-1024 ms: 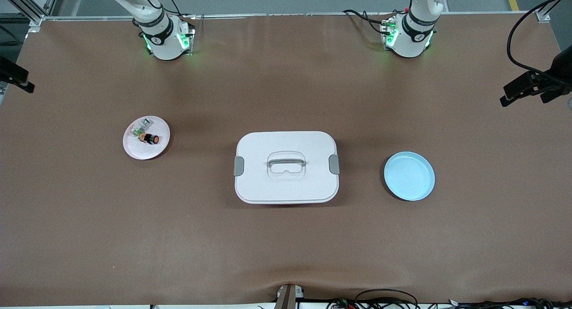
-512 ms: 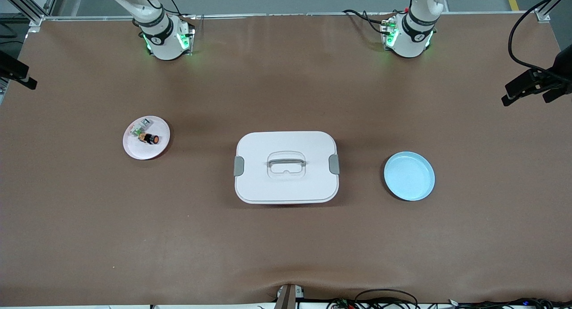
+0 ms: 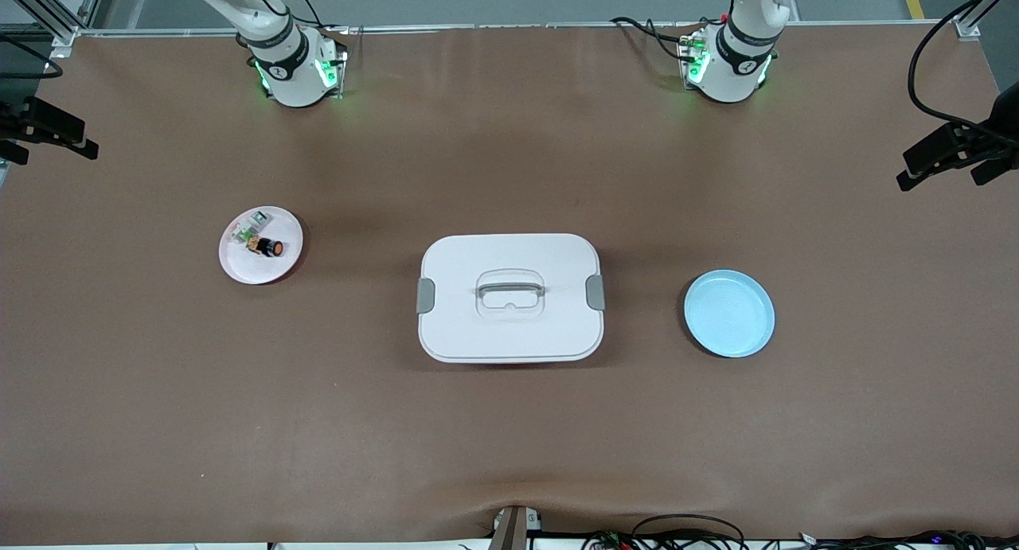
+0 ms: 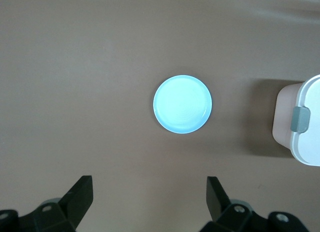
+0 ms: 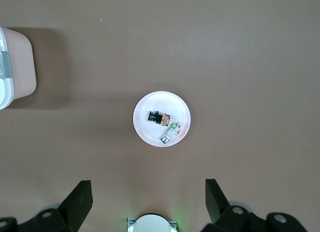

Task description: Transfer orange switch to right arm and place

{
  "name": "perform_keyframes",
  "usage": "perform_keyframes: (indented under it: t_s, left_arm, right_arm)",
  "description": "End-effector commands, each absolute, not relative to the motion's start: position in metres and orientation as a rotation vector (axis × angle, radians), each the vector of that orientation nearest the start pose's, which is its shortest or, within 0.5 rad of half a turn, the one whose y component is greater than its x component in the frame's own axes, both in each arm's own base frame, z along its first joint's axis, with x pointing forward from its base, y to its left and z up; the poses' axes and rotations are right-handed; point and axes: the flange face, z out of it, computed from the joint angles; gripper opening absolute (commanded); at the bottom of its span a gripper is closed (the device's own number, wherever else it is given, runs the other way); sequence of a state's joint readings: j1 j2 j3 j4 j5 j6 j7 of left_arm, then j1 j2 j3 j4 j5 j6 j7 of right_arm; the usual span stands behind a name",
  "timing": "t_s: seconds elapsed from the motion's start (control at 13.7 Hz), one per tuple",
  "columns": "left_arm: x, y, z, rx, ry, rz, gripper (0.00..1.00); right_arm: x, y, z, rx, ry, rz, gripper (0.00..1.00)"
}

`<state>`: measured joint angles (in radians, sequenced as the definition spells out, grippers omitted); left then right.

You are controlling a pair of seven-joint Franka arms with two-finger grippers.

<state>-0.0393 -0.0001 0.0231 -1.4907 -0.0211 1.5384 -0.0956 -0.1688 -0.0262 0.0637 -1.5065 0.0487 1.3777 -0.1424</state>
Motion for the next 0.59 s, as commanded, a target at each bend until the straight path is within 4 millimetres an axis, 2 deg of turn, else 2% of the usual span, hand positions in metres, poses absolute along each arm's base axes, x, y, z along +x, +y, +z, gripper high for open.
perform_keyframes:
  t_s: [0.0,0.15,0.22,0.29,0.51]
  left_arm:
    - [0.556,-0.014,0.665,-3.157,-0.098,-0.093,1.00]
    - [0.556,-0.015,0.665,-3.157,-0.095,-0.093,1.00]
    - [0.556,-0.019,0.665,-3.158,-0.086,-0.093,1.00]
    - [0.556,-0.019,0.665,-3.158,-0.086,-0.093,1.00]
    - [0.556,-0.019,0.665,-3.158,-0.088,-0.093,1.00]
  right_arm:
    - [0.524,-0.029,0.662,-3.086,-0.103,0.114,1.00]
    - [0.521,-0.043,0.674,-3.082,-0.061,0.086,1.00]
    - [0.519,-0.046,0.687,-3.083,-0.058,0.043,1.00]
    - [0.516,-0.046,0.691,-3.081,-0.057,0.058,1.00]
    - [0.514,-0.046,0.689,-3.074,-0.062,0.088,1.00]
